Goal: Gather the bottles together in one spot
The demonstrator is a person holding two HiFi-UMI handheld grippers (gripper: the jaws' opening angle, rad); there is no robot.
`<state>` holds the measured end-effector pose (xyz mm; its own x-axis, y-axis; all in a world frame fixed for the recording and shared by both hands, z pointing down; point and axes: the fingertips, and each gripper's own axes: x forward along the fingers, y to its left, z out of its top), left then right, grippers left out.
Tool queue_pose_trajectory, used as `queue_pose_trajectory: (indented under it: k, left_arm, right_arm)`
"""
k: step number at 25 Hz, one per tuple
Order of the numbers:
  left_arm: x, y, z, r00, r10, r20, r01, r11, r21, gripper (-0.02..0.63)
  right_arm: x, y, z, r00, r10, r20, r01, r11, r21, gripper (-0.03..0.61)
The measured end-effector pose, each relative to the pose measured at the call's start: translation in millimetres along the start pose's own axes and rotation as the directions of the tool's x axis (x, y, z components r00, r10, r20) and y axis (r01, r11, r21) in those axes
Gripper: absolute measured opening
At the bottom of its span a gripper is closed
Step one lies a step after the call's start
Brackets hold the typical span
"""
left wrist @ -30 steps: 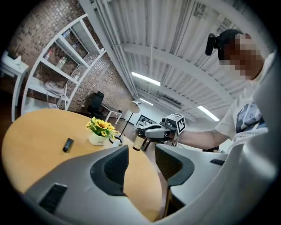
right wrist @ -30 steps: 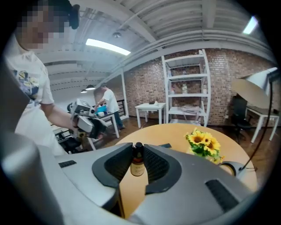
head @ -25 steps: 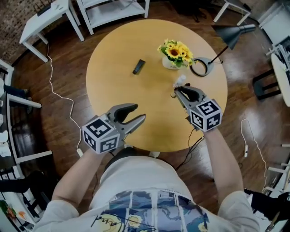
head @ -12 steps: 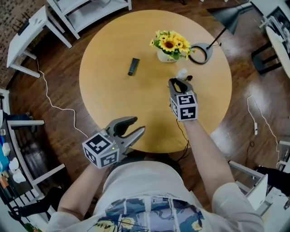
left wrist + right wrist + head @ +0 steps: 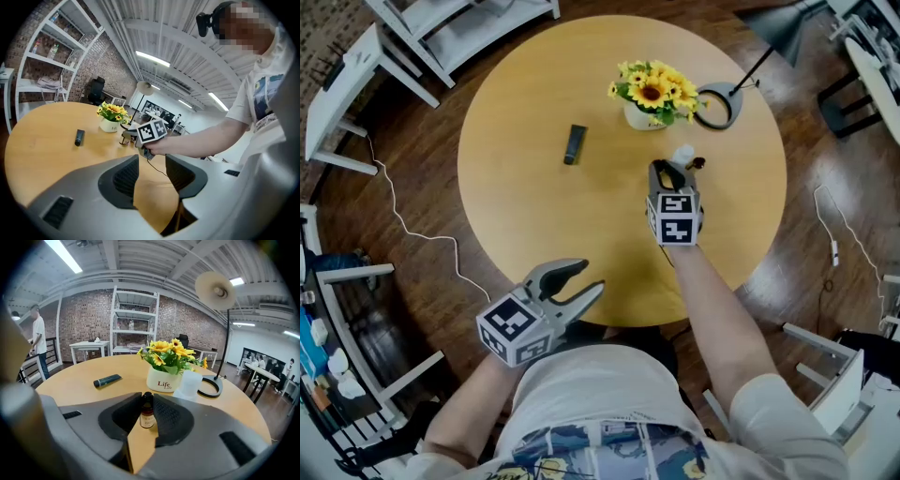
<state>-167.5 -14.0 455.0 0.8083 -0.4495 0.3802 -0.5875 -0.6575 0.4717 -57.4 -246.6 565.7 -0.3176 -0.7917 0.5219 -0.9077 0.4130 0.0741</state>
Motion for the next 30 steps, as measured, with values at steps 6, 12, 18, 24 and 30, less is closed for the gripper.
queue_pose_trajectory:
  k: [6, 12, 18, 24, 30]
  left_arm:
    - [-5, 4, -9, 1.0, -0.009, -0.028, 0.009, 1.0, -0.007, 0.166]
    - [-4, 11, -12, 0.999, -0.008, -0.04, 0.007, 1.0, -0.017, 0.166]
    - [0, 16, -11, 0.999, -0.011, -0.043, 0.01, 1.0, -0.016, 0.166]
    - [2, 19, -12, 0.999, -0.016, -0.046, 0.015, 1.0, -0.024, 0.166]
    - [7, 24, -10, 0.999, -0.015, -0.042, 0.014, 0.999, -0.029, 0.166]
  right_arm:
    - [14, -1, -8, 0.999, -0.041, -0.012, 0.041, 0.999, 0.002, 0.095]
    - [21, -1, -9, 0.998, -0.055, 0.011, 0.055, 0.998, 0.009, 0.095]
    - [23, -5, -14, 0.997, -0.076, 0.018, 0.076, 0.996, 0.036, 0.097]
    - [23, -4, -15, 0.996, -0.083, 0.027, 0.082, 0.995, 0.053, 0.104]
    - [24, -6, -11, 0.995, -0.09, 0.033, 0.089, 0.996, 0.011, 0.144]
